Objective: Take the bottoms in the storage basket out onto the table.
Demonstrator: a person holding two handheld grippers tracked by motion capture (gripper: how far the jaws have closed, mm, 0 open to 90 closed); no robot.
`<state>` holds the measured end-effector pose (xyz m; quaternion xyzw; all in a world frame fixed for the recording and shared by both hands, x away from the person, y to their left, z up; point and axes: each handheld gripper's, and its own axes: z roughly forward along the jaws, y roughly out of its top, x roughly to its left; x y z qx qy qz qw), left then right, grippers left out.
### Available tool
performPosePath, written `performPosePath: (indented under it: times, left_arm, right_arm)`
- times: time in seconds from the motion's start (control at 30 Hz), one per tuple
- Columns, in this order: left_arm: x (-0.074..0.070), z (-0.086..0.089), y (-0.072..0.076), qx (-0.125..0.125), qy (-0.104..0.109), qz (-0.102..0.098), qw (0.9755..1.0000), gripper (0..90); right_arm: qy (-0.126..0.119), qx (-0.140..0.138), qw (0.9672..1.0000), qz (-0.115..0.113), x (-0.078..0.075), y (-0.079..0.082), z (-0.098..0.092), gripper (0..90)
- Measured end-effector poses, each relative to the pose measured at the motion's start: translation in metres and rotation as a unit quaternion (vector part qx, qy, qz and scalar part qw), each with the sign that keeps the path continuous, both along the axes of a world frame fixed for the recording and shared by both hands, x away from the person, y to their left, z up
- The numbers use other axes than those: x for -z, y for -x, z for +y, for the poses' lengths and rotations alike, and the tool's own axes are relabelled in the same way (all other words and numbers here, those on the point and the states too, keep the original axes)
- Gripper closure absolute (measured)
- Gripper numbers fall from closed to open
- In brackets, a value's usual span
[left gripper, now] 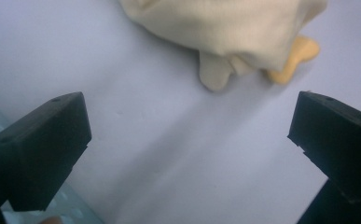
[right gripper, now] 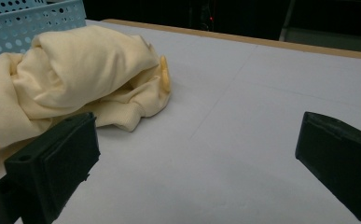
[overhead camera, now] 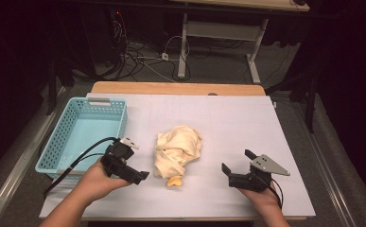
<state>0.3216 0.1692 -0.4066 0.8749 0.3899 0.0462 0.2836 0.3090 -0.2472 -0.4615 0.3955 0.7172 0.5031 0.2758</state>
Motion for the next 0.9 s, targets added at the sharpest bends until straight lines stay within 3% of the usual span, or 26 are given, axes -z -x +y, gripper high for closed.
performPosePath:
  times: [0.03, 0.1, 0.2, 0.33, 0.4, 0.43, 0.47, 0.5, 0.6, 0.67, 0.7, 0.73, 0.8, 0.83, 0.9]
  left_arm:
    - [0.0, 0.009, 0.008, -0.015, 0.044, -0.045, 0.9979, 0.0]
    - [0.0, 0.018, 0.015, -0.028, 0.084, -0.079, 0.9929, 0.0]
    - [0.002, 0.029, 0.027, -0.047, 0.123, -0.137, 0.9818, 0.0]
    - [0.008, 0.041, 0.041, -0.061, 0.164, -0.192, 0.9657, 0.0]
    - [0.011, 0.05, 0.048, -0.075, 0.186, -0.215, 0.9557, 0.0]
    - [0.013, 0.055, 0.053, -0.082, 0.2, -0.229, 0.949, 0.0]
    - [0.014, 0.06, 0.057, -0.088, 0.211, -0.237, 0.9441, 0.0]
    - [0.016, 0.065, 0.061, -0.094, 0.217, -0.241, 0.9413, 0.0]
    - [0.024, 0.078, 0.074, -0.108, 0.215, -0.246, 0.9388, 0.0]
    - [0.032, 0.087, 0.084, -0.122, 0.218, -0.255, 0.934, 0.0]
    - [0.034, 0.091, 0.086, -0.127, 0.23, -0.249, 0.9321, 0.0]
    - [0.034, 0.094, 0.086, -0.133, 0.244, -0.242, 0.9296, 0.0]
    - [0.032, 0.096, 0.084, -0.138, 0.25, -0.249, 0.9252, 0.0]
    - [0.033, 0.094, 0.083, -0.134, 0.242, -0.253, 0.9272, 0.0]
    - [0.036, 0.087, 0.08, -0.111, 0.216, -0.246, 0.9384, 0.0]
  right_arm:
    - [-0.001, 0.001, 1.0, 0.0, 0.0, 0.001, 0.0, 0.3]
    - [-0.001, 0.002, 1.0, -0.001, 0.0, 0.002, -0.002, 0.3]
    - [-0.005, 0.005, 1.0, -0.005, -0.001, 0.005, -0.003, 0.3]
    - [-0.016, 0.007, 0.9998, -0.014, -0.003, 0.009, -0.006, 0.3]
    - [-0.024, 0.007, 0.9995, -0.02, -0.005, 0.013, -0.006, 0.3]
    - [-0.027, 0.008, 0.9993, -0.023, -0.006, 0.015, -0.007, 0.3]
    - [-0.031, 0.007, 0.9991, -0.026, -0.007, 0.017, -0.007, 0.3]
    - [-0.036, 0.006, 0.9989, -0.03, -0.008, 0.019, -0.007, 0.3]
    - [-0.045, 0.007, 0.9982, -0.038, -0.012, 0.025, -0.007, 0.2]
    - [-0.048, 0.007, 0.9978, -0.045, -0.014, 0.029, -0.008, 0.2]
    - [-0.05, 0.007, 0.9977, -0.046, -0.015, 0.03, -0.007, 0.3]
    - [-0.047, 0.006, 0.9977, -0.048, -0.015, 0.03, -0.007, 0.3]
    - [-0.042, 0.007, 0.9981, -0.046, -0.013, 0.028, -0.006, 0.2]
    - [-0.039, 0.008, 0.9983, -0.042, -0.011, 0.026, -0.006, 0.3]
    - [-0.033, 0.013, 0.9989, -0.031, -0.006, 0.021, -0.005, 0.3]
